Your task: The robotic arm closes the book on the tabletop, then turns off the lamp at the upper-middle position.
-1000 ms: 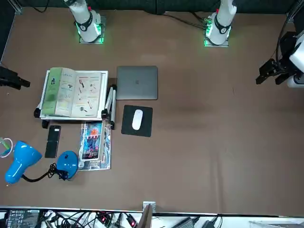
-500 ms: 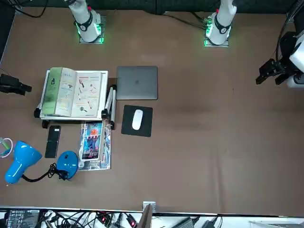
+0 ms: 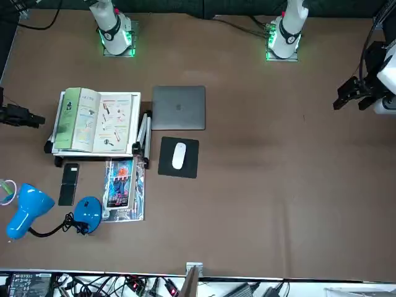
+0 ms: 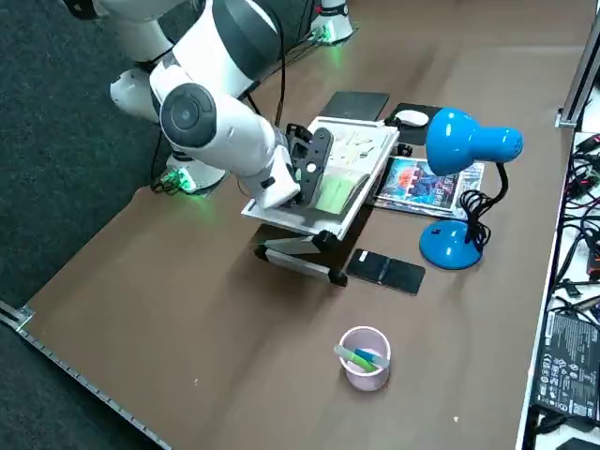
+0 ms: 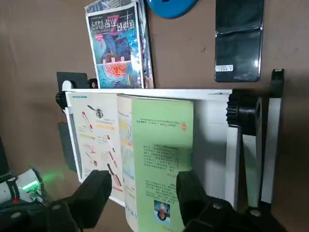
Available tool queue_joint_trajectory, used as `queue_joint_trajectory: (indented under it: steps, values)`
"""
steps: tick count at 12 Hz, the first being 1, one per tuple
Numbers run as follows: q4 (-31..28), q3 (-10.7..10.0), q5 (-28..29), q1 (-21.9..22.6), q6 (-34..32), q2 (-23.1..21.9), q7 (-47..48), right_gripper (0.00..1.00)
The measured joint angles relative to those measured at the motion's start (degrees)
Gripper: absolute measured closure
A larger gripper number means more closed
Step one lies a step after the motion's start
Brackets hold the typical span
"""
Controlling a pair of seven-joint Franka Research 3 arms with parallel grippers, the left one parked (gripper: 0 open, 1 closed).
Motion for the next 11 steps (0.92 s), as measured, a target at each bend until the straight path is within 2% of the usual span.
queue_joint_trajectory:
  steps: [8,11]
  values:
    - [-0.3,0.2,1.3,0.1,0.3,2.4,0.0,0.22]
    - [-3.3,0.5,3.2,0.2,3.2,2.4,0.0,0.26]
